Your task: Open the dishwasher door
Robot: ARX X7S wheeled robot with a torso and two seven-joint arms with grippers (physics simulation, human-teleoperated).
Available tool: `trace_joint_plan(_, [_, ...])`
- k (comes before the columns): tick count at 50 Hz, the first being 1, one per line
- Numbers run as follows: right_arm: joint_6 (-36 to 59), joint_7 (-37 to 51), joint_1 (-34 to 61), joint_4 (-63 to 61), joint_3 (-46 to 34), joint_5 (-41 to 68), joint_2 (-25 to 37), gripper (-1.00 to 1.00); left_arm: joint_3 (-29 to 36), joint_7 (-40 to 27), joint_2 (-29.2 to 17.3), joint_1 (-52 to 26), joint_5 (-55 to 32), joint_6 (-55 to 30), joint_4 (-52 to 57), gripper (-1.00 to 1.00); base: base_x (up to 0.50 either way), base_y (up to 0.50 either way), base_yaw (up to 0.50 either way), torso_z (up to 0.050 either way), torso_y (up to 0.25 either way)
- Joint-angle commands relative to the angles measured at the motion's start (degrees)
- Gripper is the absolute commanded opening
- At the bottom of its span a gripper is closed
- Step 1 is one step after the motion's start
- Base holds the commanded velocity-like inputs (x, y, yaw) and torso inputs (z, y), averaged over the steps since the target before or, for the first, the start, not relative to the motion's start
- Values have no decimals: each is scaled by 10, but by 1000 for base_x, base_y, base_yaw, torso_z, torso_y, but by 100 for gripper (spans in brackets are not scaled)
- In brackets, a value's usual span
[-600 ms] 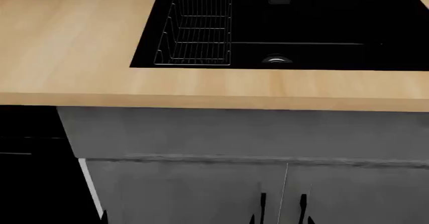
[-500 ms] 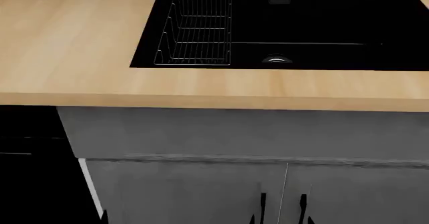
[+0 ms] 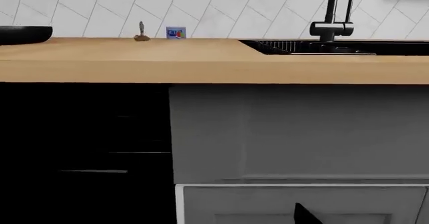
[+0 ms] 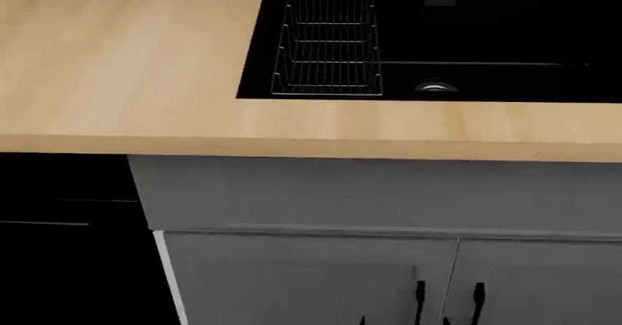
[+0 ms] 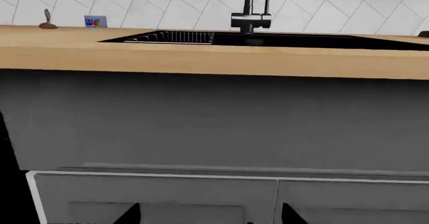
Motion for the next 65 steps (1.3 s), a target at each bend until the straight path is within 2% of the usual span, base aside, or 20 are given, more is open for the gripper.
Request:
trace_joint_plan(1, [-1,10,-1,0,-15,6,9,100,11,-10,-9,2,-12,16,-7,100,0,457,0,0,0])
trace_joint_plan(31, [-7,29,-6,-9,-35,28,29,100,30,-33,-28,-2,-27,24,-10,100,0,456,0,0,0])
trace_joint_plan(45, [-10,35,-11,-12,-34,46,35,100,29,-50,-28,-7,-51,8,-5,100,0,0,0,-2,0])
trace_joint_plan(65, [-2,45,-19,-30,-45,54,44,100,47,-63,-39,-6,-53,-2,6,100,0,0,0,-50,0])
